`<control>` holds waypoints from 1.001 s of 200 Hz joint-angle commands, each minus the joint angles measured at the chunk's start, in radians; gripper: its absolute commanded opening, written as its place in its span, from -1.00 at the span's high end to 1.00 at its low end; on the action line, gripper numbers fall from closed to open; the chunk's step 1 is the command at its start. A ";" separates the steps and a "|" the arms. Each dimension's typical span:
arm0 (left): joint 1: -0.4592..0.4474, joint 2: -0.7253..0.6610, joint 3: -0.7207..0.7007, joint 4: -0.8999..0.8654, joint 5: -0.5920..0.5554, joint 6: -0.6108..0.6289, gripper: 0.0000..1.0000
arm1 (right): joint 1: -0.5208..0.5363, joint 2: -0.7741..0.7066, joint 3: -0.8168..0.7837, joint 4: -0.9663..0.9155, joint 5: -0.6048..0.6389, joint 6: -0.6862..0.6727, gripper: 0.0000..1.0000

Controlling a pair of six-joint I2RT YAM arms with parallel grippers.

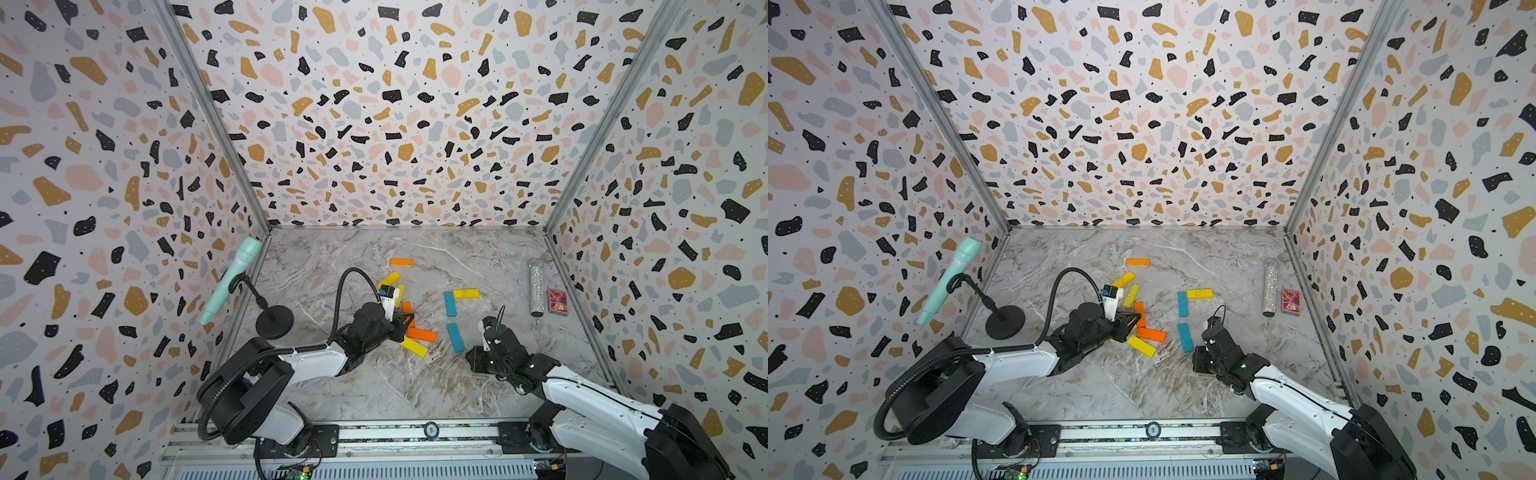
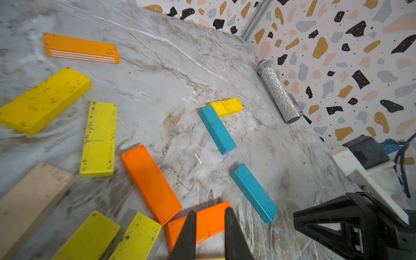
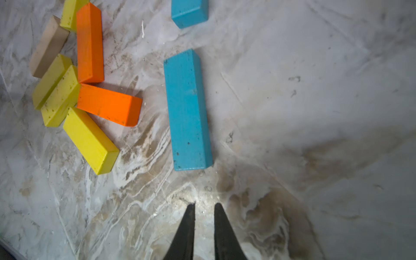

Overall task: Assemble the number 6 with building blocks
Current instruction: Assemble the building block at the center of the board.

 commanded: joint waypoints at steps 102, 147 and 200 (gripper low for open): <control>-0.152 0.276 0.276 -0.165 -0.045 -0.067 1.00 | -0.001 0.028 -0.083 0.177 -0.070 0.011 0.70; -0.171 0.350 0.342 -0.221 -0.018 -0.057 1.00 | -0.003 0.043 -0.114 0.231 -0.079 0.014 0.74; -0.180 0.433 0.415 -0.264 -0.008 -0.040 1.00 | -0.016 0.082 -0.127 0.291 -0.087 0.009 0.78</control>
